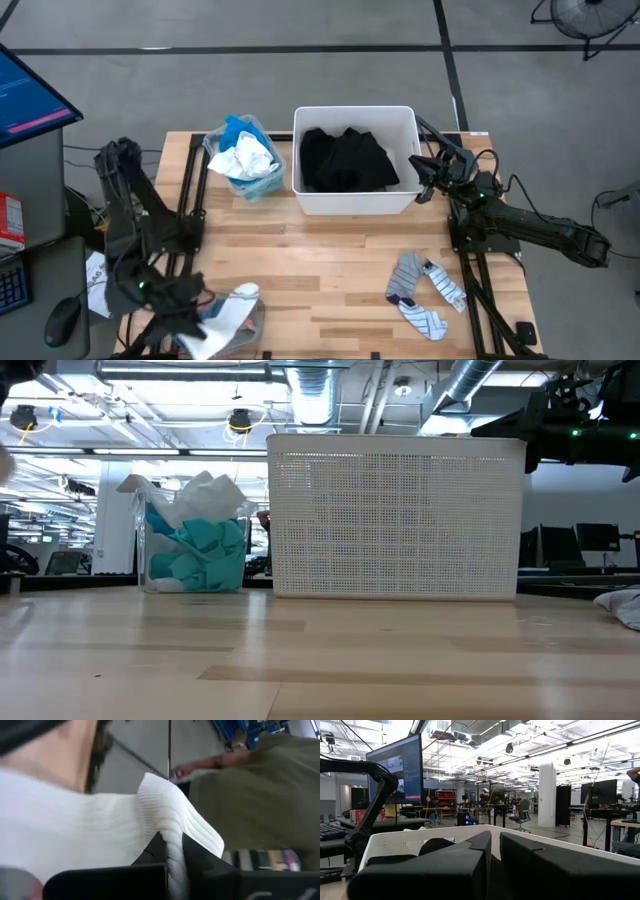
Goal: Pick & Place Cloths
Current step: Put the white sock into the transparent bin
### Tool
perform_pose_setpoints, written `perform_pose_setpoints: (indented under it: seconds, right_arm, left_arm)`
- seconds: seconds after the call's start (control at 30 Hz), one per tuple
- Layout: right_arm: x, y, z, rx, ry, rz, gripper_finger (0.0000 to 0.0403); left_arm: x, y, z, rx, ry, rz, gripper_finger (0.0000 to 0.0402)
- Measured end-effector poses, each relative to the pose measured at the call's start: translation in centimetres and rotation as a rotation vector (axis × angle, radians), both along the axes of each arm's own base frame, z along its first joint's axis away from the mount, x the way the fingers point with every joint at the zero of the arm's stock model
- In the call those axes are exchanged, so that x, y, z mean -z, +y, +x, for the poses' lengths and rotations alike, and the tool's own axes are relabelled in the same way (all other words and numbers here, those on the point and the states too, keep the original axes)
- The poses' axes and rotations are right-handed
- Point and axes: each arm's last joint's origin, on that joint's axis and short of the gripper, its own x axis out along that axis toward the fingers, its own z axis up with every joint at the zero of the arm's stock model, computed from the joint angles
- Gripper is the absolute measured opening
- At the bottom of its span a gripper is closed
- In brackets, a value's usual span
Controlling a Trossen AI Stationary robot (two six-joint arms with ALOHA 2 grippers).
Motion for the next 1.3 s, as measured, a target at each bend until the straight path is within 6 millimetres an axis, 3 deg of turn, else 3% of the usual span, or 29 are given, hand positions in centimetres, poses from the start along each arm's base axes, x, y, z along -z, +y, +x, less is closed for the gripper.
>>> perform_pose_setpoints:
  seconds: [0.27, 0.5, 0.6, 0.77, 0.9, 1.3]
  right_arm:
    - [0.0, 0.0, 0.0, 0.000, 0.000, 0.000, 0.0037]
    - [0.0, 0.0, 0.0, 0.000, 0.000, 0.000, 0.0037]
    - [0.0, 0.0, 0.0, 0.000, 0.000, 0.000, 0.0037]
    - [0.0, 0.0, 0.0, 0.000, 0.000, 0.000, 0.0037]
    - [0.0, 0.0, 0.0, 0.000, 0.000, 0.000, 0.0037]
    - [0.0, 0.0, 0.0, 0.000, 0.000, 0.000, 0.0037]
  left_arm:
    - [2.3, -2.7, -2.3, 0.002, 0.259, -0.060, 0.0001]
    - [3.7, -4.0, -2.8, 0.005, 0.357, -0.057, 0.0001]
    - [4.1, -3.7, -2.8, -0.008, 0.371, -0.003, 0.0001]
    - [5.7, -1.4, -2.3, -0.142, 0.396, 0.255, 0.0001]
    - [7.1, -0.2, -1.6, -0.202, 0.417, 0.353, 0.0003]
    - [11.2, 0.2, -1.1, -0.220, 0.411, 0.316, 0.0024]
